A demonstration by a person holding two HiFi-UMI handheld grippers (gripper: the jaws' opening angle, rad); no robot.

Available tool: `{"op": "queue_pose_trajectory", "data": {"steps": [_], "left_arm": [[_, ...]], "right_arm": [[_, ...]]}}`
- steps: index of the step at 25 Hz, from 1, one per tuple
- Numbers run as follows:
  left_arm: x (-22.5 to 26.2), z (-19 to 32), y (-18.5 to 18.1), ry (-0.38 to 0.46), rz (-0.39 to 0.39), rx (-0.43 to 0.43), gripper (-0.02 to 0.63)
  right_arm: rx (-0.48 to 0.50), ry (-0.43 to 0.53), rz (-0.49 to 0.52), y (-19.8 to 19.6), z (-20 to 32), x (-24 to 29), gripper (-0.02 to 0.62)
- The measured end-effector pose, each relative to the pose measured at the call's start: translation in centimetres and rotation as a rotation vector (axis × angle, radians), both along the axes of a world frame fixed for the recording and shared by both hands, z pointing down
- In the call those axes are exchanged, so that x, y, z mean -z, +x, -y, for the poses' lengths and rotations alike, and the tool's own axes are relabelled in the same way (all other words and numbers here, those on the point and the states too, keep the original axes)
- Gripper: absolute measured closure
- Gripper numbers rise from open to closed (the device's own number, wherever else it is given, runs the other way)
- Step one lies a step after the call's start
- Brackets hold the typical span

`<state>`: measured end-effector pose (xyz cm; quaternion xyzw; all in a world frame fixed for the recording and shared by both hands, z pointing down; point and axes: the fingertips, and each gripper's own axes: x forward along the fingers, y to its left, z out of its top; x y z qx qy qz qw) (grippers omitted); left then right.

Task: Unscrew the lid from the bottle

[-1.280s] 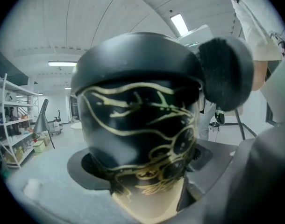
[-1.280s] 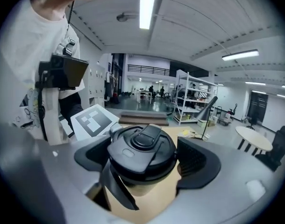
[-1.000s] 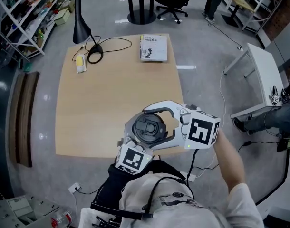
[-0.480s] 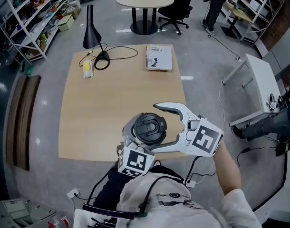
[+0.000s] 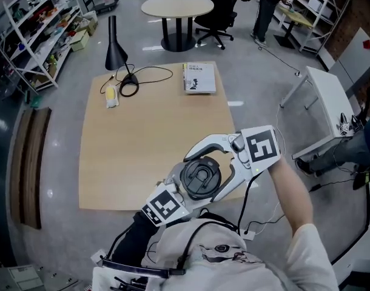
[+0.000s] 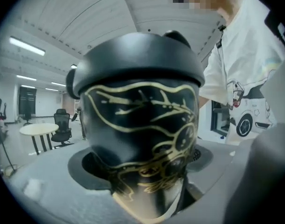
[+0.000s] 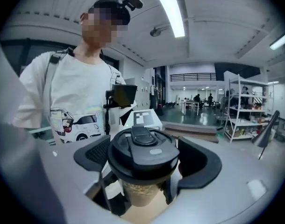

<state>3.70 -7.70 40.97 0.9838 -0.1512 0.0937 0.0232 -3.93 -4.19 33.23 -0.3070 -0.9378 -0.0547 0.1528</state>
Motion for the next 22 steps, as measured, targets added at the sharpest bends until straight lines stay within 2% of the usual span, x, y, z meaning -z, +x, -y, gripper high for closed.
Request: {"op": "queue_pose_trajectory", "data": {"steps": [2,3,4,6,8,9,11,14,17,19,22], "left_arm": [[0.1,0.5,-0.2,-0.029,-0.038,0.031,0.184],[-0.1,1.2,-0.8,-0.041,-0.043,0.08,0.184],[-0.4,2.1,-1.7,-0.049,-0.035,0.145,0.184],[-1.4,4.0,-3.7,-0.044,0.031,0.304,0.184],[-2.4,5.4,-5.1,-0.007,0.139,0.445,0.183],[-2.7,5.7,-5.3,0.013,0.185,0.487,0.184],[-2.7,5.7,-4.6,0.039,0.226,0.498,0.183],[-2.0,4.4,-2.5,0.047,0.185,0.391,0.183],[-1.8,0.4,-0.8,0.04,0.139,0.145,0.184],[-1.3,-2.1,0.6,0.025,0.075,-0.036,0.183],[-0.3,-4.6,1.8,0.01,-0.01,-0.205,0.184]], "right_arm": [[-0.08,-0.024,-0.039,0.2,0.6,-0.1,0.13],[-0.152,-0.008,-0.036,0.3,1.3,0.0,0.088],[-0.243,0.01,-0.017,0.3,2.0,0.1,0.074],[-0.45,0.017,0.035,0.3,3.7,0.3,0.066],[-0.608,0.013,0.066,0.0,5.0,-0.1,0.066],[-0.654,0.017,0.072,-0.3,5.4,-0.4,0.067],[-0.673,0.044,0.061,-1.2,5.5,-1.3,0.08],[-0.564,0.052,0.064,-1.6,4.0,-1.7,0.112],[-0.333,0.008,0.07,-0.6,0.4,-1.5,0.118],[-0.169,-0.023,0.055,0.1,-1.8,-1.3,0.12],[-0.014,-0.031,0.058,0.9,-3.8,-1.0,0.12]]}}
